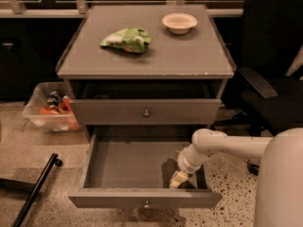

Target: Open middle drawer

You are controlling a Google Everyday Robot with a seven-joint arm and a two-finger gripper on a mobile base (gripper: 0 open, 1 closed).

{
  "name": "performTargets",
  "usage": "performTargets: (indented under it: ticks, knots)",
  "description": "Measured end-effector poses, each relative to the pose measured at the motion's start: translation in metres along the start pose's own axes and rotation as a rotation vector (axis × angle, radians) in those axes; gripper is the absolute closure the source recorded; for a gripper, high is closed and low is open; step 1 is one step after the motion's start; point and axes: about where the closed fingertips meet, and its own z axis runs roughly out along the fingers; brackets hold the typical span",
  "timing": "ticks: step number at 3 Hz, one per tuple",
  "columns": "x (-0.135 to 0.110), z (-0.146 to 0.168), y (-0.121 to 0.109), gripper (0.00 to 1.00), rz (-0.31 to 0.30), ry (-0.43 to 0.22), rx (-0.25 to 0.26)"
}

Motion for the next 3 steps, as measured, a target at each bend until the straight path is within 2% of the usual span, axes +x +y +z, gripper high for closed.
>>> performTargets:
  ticks: [3]
  knots:
    - [-0.0035, -0.0073, 0.0088, 0.0, -0.003, 0.005, 0.012]
